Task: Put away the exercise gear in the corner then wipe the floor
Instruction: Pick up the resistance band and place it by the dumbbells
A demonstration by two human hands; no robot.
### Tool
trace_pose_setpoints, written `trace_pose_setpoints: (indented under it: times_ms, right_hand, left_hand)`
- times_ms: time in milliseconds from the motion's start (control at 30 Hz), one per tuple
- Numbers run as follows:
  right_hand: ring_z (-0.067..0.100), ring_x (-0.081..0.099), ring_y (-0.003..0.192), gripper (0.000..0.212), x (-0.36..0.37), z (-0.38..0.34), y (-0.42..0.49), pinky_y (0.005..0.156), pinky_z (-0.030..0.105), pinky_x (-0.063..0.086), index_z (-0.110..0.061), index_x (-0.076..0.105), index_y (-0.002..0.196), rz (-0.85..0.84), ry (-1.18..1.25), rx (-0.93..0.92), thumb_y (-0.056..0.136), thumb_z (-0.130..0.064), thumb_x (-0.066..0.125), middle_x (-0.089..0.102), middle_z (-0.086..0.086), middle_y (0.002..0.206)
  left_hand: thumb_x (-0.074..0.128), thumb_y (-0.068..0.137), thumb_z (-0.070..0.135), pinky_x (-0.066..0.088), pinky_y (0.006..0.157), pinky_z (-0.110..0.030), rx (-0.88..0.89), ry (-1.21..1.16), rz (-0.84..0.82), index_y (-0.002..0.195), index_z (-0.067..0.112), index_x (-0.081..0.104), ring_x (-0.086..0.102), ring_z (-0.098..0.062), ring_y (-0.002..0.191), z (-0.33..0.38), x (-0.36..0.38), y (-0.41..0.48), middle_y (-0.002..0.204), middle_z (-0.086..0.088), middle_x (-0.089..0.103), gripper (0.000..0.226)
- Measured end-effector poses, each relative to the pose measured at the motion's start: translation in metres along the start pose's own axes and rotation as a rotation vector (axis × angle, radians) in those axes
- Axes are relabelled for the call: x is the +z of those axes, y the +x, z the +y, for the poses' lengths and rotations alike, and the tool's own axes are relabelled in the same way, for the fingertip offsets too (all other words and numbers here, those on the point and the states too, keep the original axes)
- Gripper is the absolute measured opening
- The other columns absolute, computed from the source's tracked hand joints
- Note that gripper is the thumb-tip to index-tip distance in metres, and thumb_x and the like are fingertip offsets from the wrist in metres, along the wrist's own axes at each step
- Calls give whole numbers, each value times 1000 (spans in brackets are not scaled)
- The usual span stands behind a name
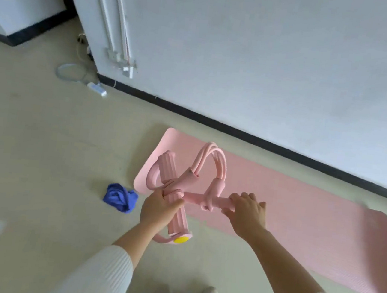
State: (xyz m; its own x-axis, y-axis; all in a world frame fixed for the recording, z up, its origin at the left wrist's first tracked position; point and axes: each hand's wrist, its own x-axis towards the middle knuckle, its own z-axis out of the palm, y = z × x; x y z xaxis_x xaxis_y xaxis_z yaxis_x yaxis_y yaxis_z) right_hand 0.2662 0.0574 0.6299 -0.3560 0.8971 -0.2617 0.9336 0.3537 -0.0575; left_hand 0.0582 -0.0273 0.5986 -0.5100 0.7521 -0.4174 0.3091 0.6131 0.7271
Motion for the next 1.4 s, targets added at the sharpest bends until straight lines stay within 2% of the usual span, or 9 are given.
trace_pose_setpoints:
  times_ms: [100,267,600,867,1000,1233,1400]
  right_hand:
    - [19,45,111,28,-17,54,-31,86,36,33,-25,54,115,62,44,106,93,-42,51,57,-4,109]
    - [20,44,111,25,-29,163,-89,87,37,33,-23,52,117,161,123,330,94,-32,50,55,-2,110]
    - [21,43,110,22,-33,427,-235,86,37,32,-22,55,113,266,186,652,95,-33,49,55,-2,107]
    - [21,43,113,25,-47,613,-335,89,39,32,-22,56,115,348,196,864,94,-32,47,56,2,111]
    - [22,43,111,23,-42,693,-358,86,39,31,-21,56,113,385,196,959,95,-34,47,55,1,108]
    - [21,43,106,21,-40,852,-353,85,38,31,-23,54,112,413,223,1083,95,-32,47,54,-1,106]
    - [20,43,105,19,-47,970,-340,83,37,30,-21,54,110,412,246,1162,96,-32,45,54,-1,103]
  left_hand:
    - [67,76,46,48,71,-30,127,55,-81,122,26,58,62,-18,84,46,32,-14,87,8,64,52]
    - [66,75,47,51,68,-30,301,117,-235,123,24,55,64,-18,84,130,121,-53,93,6,67,53]
    - [65,78,48,44,58,-26,488,185,-466,121,19,56,61,-14,77,272,360,-200,92,3,65,53]
    - [67,78,43,45,64,-26,653,213,-646,123,20,57,60,-17,84,373,534,-317,96,4,64,51]
    - [69,78,42,50,75,-30,737,247,-701,123,24,57,60,-18,88,423,614,-349,96,5,63,50]
    - [70,81,38,46,69,-25,838,281,-805,122,22,57,58,-16,86,518,772,-368,95,6,60,47]
    - [69,79,44,52,77,-31,846,346,-859,127,23,55,60,-18,88,597,888,-378,100,4,62,54]
